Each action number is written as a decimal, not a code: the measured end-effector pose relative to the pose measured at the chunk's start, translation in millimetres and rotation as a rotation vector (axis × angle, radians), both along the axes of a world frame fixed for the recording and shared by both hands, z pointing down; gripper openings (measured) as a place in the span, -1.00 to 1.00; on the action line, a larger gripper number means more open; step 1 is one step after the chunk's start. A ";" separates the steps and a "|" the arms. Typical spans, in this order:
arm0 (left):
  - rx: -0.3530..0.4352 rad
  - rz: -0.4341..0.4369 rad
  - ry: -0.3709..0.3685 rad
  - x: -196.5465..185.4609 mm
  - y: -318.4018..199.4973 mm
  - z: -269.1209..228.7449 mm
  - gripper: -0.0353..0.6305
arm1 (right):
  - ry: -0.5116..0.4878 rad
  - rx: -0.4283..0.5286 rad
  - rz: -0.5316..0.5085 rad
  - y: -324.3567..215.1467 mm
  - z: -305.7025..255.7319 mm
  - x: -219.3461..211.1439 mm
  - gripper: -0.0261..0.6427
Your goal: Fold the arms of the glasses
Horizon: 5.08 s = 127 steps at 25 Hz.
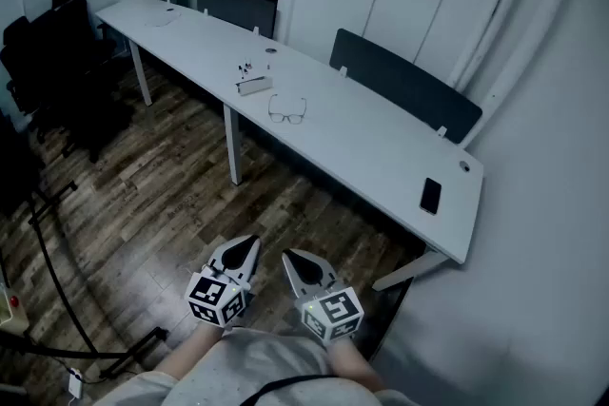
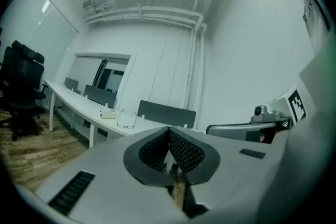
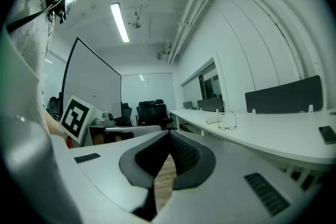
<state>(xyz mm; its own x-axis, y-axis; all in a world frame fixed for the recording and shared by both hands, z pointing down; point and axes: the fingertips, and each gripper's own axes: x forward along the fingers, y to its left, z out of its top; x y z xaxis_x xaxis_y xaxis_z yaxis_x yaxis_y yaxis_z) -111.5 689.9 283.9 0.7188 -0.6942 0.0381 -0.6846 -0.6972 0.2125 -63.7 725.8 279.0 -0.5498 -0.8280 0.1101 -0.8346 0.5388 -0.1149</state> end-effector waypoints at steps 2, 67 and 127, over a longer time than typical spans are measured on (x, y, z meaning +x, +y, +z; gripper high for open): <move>-0.007 -0.007 -0.008 -2.3 3.8 4.8 -0.85 | -0.008 -0.005 0.004 1.6 2.4 -0.2 -0.87; -0.148 0.028 -0.062 36.0 -528.8 88.5 -0.84 | -0.035 -0.189 0.324 -525.5 90.4 128.3 -0.86; -0.189 0.061 -0.278 92.3 -725.3 156.5 -0.72 | 0.754 -0.009 -0.056 -763.0 160.4 133.8 -0.83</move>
